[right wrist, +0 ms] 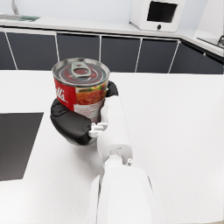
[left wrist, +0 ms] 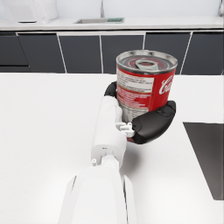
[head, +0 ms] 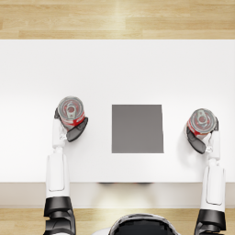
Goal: Pick up the red can on the left and place it in the middle, then pick up the red can on the right and place it on top of the can in the middle
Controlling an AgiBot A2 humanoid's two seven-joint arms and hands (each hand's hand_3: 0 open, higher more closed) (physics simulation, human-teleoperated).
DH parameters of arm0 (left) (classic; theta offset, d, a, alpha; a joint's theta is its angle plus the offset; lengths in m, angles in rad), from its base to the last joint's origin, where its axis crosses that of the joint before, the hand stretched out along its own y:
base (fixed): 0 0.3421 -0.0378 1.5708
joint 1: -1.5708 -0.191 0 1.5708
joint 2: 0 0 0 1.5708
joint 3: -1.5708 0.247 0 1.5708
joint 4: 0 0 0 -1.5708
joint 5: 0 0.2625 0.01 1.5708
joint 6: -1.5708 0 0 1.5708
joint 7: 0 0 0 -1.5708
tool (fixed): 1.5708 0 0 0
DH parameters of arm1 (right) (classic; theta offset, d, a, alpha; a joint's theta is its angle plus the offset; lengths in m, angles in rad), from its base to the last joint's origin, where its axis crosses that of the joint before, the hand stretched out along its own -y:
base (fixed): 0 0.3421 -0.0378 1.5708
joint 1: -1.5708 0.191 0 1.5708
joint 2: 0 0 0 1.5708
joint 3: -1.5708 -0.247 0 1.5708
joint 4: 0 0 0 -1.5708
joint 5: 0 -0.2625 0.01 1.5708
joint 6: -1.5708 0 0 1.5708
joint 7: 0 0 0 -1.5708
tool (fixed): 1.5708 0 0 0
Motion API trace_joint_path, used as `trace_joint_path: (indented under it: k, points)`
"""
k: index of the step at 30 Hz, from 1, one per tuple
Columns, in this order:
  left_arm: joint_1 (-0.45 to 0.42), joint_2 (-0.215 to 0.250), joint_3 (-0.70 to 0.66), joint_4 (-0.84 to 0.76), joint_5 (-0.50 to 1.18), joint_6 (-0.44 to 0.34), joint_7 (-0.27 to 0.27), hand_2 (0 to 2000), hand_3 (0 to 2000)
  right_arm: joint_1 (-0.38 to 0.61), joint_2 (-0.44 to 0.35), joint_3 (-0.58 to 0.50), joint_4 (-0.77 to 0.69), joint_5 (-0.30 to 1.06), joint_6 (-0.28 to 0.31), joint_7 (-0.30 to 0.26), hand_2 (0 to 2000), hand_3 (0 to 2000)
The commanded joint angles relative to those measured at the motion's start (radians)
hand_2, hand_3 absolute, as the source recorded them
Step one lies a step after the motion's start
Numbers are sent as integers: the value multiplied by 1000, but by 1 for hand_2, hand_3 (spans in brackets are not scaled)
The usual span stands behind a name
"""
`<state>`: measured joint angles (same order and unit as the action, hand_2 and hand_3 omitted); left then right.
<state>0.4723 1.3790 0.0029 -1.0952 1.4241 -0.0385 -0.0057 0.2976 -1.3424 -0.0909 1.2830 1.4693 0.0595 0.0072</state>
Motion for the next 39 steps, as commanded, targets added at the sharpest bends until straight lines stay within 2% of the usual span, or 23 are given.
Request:
trace_joint_path:
  k: [1, 7, 15, 16, 18, 20, 21, 23, 27, 28, 30, 31, 32, 34, 35, 38, 39]
  points:
    - [-18, -2, 113, -222, 0, -3, 0, 2000, 1520, 30, 0, 36, 162, 0, -1, 1, 2000, 1520]
    - [18, 35, 337, -218, 0, -17, 0, 2000, 1520, 64, -14, 101, 264, 0, 2, 3, 2000, 1520]
    - [110, 123, 502, 5, 1, -44, -6, 2000, 1520, 79, -30, 134, 258, 0, 6, 2, 2000, 1520]
    - [127, 137, 509, 52, 1, -45, -40, 2000, 1520, 80, -32, 137, 271, 0, 5, 3, 2000, 1520]
    - [157, 162, 521, 159, 1, -52, -187, 2000, 1520, 85, -37, 144, 278, 0, 1, 2, 2000, 1520]
    - [180, 183, 547, 247, 1, -65, -265, 2000, 1520, 90, -41, 145, 293, 0, 0, 2, 2000, 1520]
    - [221, 157, 659, 299, 1, -71, -288, 2000, 1520, 93, -43, 148, 306, 0, 0, 2, 2000, 1520]
    - [240, 176, 670, 372, 1, -80, -316, 2000, 1520, 101, -48, 155, 332, 0, 0, 1, 2000, 1520]
    - [262, 190, 701, 454, 1, -89, -337, 2000, 1520, 130, -61, 186, 355, 0, 0, 1, 2000, 1520]
    - [217, 177, 675, 399, 1, -91, -342, 2000, 1520, 135, -65, 198, 359, 0, 1, 2, 2000, 1520]
    - [235, 189, 645, 416, 0, -88, -347, 2000, 1520, 168, -78, 223, 348, 0, 1, 2, 2000, 1520]
    - [224, 184, 628, 396, 0, -86, -348, 639, 1193, 184, -85, 234, 335, 0, 1, 2, 2000, 1520]
    - [217, 184, 609, 386, 0, -81, -346, 0, 867, 198, -92, 246, 320, 0, 2, 2, 2000, 1520]
    - [173, 162, 571, 280, 1, -49, -342, 0, 213, 226, -106, 278, 302, 0, 5, 3, 2000, 1520]
    - [142, 146, 551, 204, 1, -24, -342, 0, 0, 237, -113, 289, 291, 0, 5, 2, 2000, 1520]
    - [25, 85, 463, -68, 1, 17, -343, 0, 0, 264, -130, 313, 284, 0, 7, 2, 2000, 1520]
    - [-7, 71, 426, -141, 0, 23, -324, 0, 0, 269, -133, 313, 285, 0, 7, 2, 2000, 1520]
